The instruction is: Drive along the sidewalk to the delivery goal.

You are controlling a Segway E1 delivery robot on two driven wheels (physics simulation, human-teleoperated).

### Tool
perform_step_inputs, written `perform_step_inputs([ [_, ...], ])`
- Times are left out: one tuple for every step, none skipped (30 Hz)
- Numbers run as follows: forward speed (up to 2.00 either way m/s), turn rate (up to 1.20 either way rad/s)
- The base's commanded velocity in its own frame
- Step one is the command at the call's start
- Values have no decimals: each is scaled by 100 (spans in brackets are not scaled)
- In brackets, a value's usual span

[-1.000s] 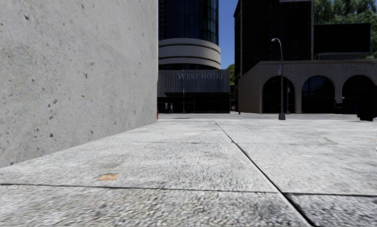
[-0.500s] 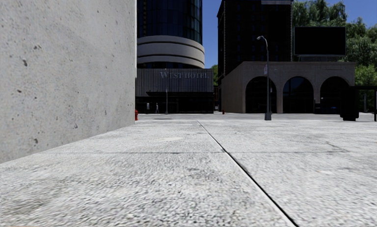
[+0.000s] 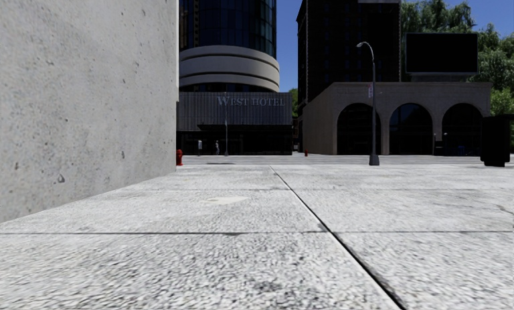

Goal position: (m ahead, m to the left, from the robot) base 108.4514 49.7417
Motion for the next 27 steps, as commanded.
perform_step_inputs([
  [200, 0],
  [200, 0],
  [200, 0],
  [200, 0],
  [200, 0],
  [200, 0],
  [200, 0],
  [200, 0],
  [200, 0],
  [200, 0],
  [200, 0],
  [200, 0],
  [200, 0],
  [200, 0],
  [200, 0],
  [200, 0],
  [200, 0],
  [200, 0],
  [200, 0],
  [200, 0],
  [200, 0],
  [200, 0],
  [200, 0],
  [200, 0],
  [200, 0],
  [200, 0],
  [200, 0],
])
